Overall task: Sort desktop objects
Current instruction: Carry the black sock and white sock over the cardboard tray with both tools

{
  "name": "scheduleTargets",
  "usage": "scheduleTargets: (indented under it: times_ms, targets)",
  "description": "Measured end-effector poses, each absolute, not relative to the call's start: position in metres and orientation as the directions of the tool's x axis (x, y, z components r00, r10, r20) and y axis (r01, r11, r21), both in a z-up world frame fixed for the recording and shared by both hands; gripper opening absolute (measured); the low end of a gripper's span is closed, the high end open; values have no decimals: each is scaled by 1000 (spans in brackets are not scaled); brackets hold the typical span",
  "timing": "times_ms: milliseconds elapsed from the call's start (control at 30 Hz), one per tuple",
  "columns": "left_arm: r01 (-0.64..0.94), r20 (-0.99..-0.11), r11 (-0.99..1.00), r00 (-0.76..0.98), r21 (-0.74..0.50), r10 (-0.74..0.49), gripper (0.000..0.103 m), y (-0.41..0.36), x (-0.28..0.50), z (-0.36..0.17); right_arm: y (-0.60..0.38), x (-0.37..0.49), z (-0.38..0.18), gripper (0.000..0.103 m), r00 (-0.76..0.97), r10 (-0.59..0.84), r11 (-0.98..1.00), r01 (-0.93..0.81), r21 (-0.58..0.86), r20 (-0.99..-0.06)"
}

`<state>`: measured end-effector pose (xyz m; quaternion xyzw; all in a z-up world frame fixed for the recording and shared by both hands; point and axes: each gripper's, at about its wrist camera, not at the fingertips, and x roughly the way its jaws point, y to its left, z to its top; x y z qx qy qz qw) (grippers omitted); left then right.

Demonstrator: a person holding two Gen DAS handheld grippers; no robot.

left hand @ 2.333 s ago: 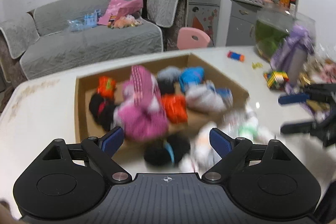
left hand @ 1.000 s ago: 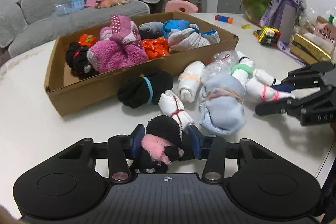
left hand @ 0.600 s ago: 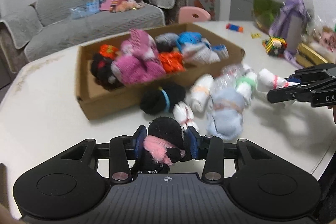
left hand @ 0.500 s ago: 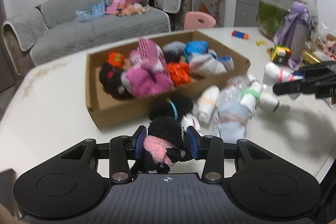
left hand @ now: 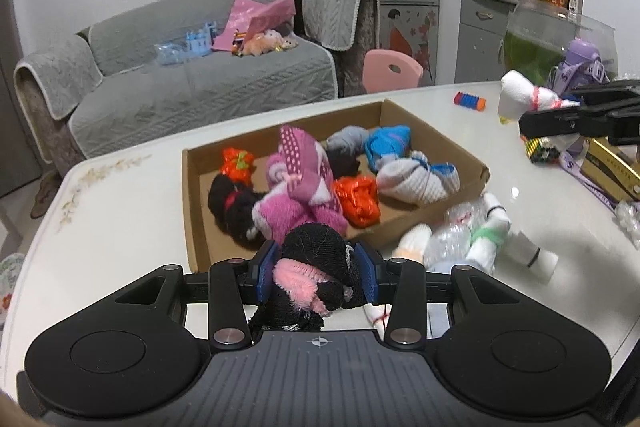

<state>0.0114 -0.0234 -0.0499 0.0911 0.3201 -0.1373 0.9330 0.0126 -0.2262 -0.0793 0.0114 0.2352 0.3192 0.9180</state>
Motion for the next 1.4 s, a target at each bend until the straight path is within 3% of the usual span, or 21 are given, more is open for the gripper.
scheduleTargets:
  times_ms: [1400]
  targets:
    - [286,-673,955,722,77,-162,49,-19,146,-45,-205,91,-89,25,684,483,839,-540,66,-546]
